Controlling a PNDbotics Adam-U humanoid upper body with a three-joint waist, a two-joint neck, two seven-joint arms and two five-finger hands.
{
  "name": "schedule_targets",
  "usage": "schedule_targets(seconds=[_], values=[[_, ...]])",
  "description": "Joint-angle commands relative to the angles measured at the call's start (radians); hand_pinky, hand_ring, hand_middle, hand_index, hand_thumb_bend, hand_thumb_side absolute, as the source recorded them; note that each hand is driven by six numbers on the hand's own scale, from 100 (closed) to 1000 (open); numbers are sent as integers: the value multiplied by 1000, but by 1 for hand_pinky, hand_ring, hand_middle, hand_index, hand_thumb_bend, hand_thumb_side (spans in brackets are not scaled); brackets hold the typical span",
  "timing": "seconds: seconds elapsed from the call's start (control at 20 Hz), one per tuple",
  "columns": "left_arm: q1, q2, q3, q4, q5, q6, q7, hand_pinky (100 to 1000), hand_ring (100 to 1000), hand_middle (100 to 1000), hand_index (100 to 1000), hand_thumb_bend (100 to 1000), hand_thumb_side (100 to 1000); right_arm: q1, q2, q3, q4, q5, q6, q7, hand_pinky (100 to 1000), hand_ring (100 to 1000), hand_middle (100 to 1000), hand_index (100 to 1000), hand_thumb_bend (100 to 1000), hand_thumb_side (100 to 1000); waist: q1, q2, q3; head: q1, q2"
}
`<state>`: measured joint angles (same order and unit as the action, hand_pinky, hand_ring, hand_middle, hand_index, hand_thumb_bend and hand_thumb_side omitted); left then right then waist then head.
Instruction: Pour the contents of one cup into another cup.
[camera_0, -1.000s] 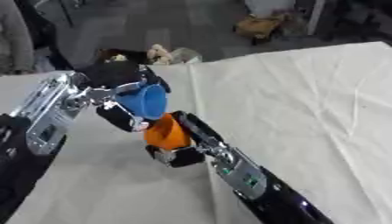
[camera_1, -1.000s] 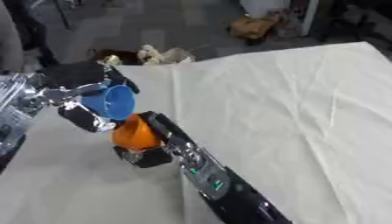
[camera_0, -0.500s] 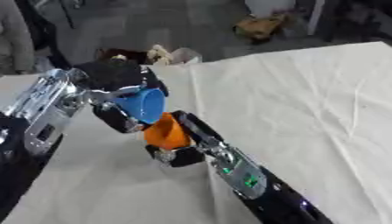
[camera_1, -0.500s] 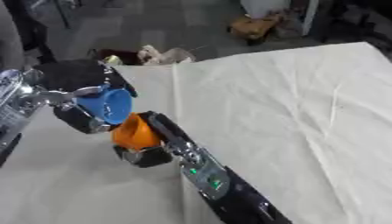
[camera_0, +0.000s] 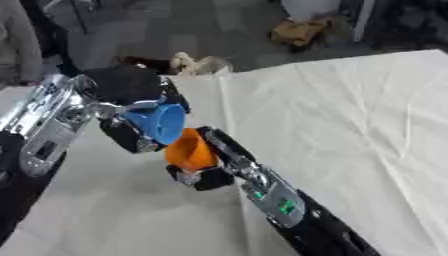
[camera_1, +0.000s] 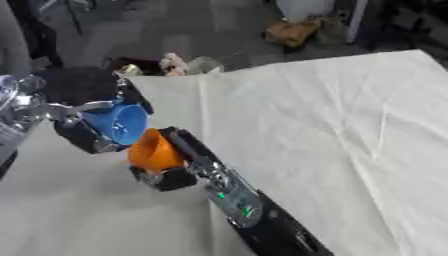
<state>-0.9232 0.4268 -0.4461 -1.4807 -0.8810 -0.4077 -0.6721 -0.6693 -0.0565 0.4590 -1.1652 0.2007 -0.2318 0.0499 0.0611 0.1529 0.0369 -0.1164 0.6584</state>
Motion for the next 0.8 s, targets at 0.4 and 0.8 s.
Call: schedule_targets(seconds=[0.4, 0.8], values=[[-20, 52, -15, -66, 7, -55, -95, 100, 357, 335, 811, 100, 209, -18, 2, -8, -14, -5, 1, -2, 614, 383, 315, 470, 100, 205, 2, -25, 6, 0, 4], [-20, 52, -31, -68, -44, -85, -125, 100, 338, 325, 810, 100, 207, -16, 3, -8, -12, -3, 1, -4, 613, 383, 315, 470, 100, 207, 6, -28, 8, -2, 6]])
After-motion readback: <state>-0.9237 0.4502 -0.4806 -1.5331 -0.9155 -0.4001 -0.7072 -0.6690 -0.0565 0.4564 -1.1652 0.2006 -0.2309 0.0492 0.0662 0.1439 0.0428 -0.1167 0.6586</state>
